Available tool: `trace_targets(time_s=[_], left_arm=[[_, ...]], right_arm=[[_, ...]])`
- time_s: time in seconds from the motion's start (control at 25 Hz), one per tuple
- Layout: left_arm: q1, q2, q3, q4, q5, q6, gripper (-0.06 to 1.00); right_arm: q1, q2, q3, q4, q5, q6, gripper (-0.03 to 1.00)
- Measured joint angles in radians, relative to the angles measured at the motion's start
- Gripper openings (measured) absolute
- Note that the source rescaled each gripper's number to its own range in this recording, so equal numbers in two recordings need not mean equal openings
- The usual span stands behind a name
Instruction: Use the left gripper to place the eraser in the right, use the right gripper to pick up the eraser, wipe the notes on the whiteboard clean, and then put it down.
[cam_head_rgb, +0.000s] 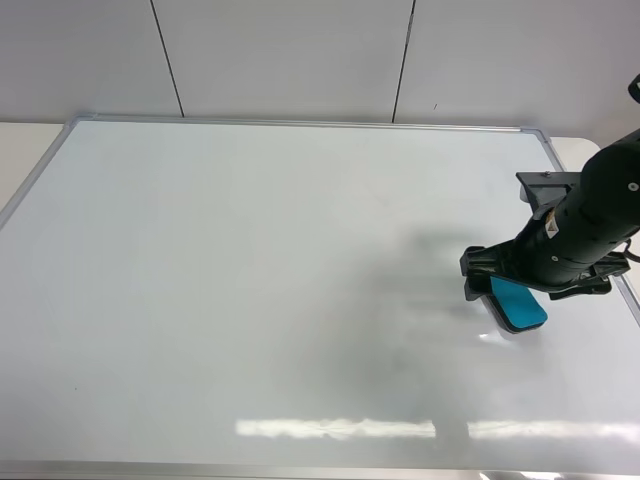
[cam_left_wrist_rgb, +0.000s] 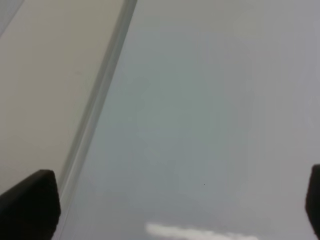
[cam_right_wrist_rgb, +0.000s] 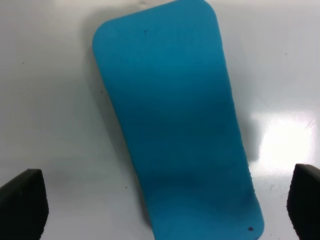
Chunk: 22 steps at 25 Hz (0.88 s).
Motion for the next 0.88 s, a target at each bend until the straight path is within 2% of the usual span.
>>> trace_targets(time_s=[0.24,0.4,0.6,0.88], left_arm=[[0.000,0.000,0.000,0.000,0.000,0.000,1.00],[0.000,0.000,0.000,0.000,0.000,0.000,1.00],[0.000,0.000,0.000,0.000,0.000,0.000,1.00],[0.000,0.000,0.000,0.000,0.000,0.000,1.00]], right_arm=[[0.000,-0.027,0.000,0.025,0.001,-0.009,0.91],[0.000,-0.123,0.000,0.049,0.003,-0.013,0.91],[0.000,-0.321,0.000,0.075,0.002,-0.082,0.91],[0.000,-0.816,0.000,0.077,-0.021,-0.228,0.91]])
